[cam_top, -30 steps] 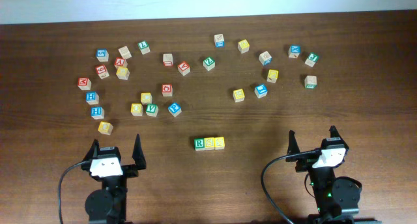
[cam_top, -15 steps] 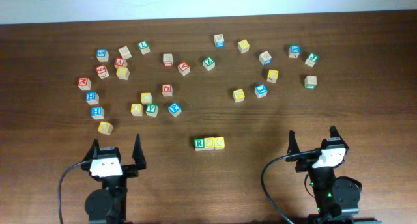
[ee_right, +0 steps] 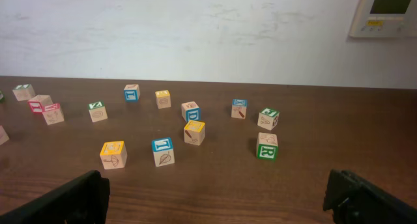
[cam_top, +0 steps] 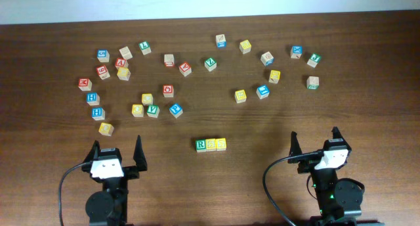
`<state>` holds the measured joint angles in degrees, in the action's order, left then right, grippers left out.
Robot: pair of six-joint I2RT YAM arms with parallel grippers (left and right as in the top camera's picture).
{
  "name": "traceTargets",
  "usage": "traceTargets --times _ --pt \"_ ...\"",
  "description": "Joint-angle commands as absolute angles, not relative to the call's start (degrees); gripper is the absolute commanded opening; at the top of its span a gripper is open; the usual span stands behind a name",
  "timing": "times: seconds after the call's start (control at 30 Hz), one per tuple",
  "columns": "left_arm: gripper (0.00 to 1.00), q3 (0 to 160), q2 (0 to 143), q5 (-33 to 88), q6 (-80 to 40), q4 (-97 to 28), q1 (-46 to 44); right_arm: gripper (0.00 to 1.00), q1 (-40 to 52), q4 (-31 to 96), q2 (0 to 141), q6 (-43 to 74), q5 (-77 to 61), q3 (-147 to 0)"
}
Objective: Spell out RSS
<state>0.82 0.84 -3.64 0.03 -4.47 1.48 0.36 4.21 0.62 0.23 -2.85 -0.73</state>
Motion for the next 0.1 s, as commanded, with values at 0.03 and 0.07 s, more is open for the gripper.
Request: traceTargets --times 0.03,0.07 --pt "0.99 0.5 0.3 -3.2 0.9 -4.5 1.8 0.98 0.7 4.4 0.2 0.7 -2.2 -0.3" --pt "0.99 0.5 0.3 -3.2 0.9 -4.5 1.8 0.99 0.7 4.4 0.2 0.7 -2.2 -0.3"
